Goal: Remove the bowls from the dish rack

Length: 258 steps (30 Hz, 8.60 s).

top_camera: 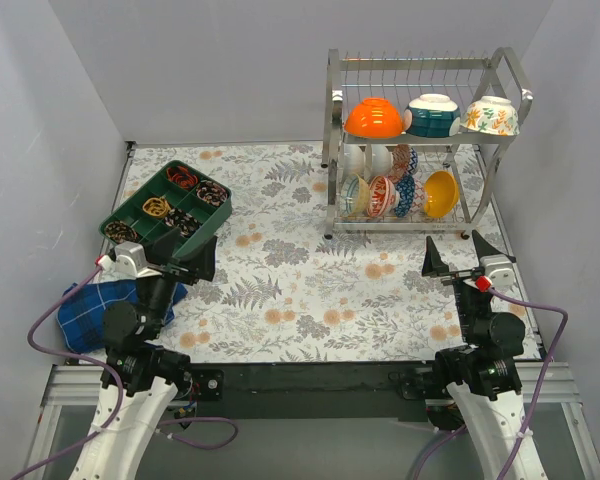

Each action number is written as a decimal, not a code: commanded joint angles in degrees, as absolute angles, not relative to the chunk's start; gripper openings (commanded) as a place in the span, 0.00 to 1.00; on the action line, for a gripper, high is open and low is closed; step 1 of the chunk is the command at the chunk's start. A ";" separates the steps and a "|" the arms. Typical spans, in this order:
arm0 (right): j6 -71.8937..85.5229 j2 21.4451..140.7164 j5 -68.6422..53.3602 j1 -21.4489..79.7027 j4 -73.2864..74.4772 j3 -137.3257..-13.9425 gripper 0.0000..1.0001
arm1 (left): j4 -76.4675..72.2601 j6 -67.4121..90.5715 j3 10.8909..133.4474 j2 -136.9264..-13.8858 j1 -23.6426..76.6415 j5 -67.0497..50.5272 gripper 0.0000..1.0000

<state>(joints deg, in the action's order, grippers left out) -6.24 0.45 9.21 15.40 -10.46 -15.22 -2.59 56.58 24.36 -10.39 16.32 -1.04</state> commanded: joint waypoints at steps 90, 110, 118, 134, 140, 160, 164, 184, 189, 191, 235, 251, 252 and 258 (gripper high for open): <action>-59.51 113.95 69.25 16.52 -98.53 -51.06 0.01 | 10.11 55.37 27.16 -7.03 23.47 7.38 0.98; -79.98 112.42 75.49 20.92 -108.54 -54.41 0.01 | 10.37 55.63 27.25 -6.86 23.55 7.03 0.98; -79.63 105.65 78.13 21.45 -108.54 -49.93 0.01 | 10.37 55.72 27.16 -7.03 23.47 6.59 0.98; -82.26 90.45 89.81 31.19 -108.72 -35.16 0.01 | 8.71 55.81 26.81 -10.19 23.55 0.63 0.98; -81.92 86.57 95.70 39.28 -108.72 -29.45 0.01 | 7.56 56.69 27.16 -16.15 23.55 -7.45 0.98; -86.65 93.07 96.68 60.46 -108.98 -38.66 0.01 | 3.53 66.97 29.62 -36.03 23.47 -23.73 0.98; -86.92 96.76 97.64 64.59 -108.98 -40.51 0.01 | 2.11 69.08 28.83 -37.09 23.56 -23.56 0.98; -93.51 112.14 81.83 66.09 -108.81 -69.23 0.01 | 9.75 65.74 28.57 -19.08 23.73 -3.36 0.98; -93.17 118.82 77.53 65.74 -108.37 -77.86 0.01 | 9.75 66.27 27.07 -13.28 23.64 0.95 0.98; -86.80 119.36 74.81 65.74 -102.16 -79.80 0.01 | 10.11 66.27 26.89 -12.66 23.64 1.58 0.98; 24.08 88.69 5.20 54.14 1.68 -62.32 0.01 | 11.86 66.44 33.48 -48.95 23.73 -11.79 0.84; 30.50 87.36 1.14 54.14 -5.27 -56.34 0.01 | 13.80 68.03 35.77 -59.32 26.19 -10.90 0.34; 30.59 87.36 1.14 54.14 -5.53 -56.25 0.01 | 13.80 68.03 35.77 -59.85 26.54 -10.72 0.32; 31.02 87.10 1.32 54.05 -5.89 -55.55 0.01 | 15.38 67.41 37.61 -61.00 28.30 -6.77 0.04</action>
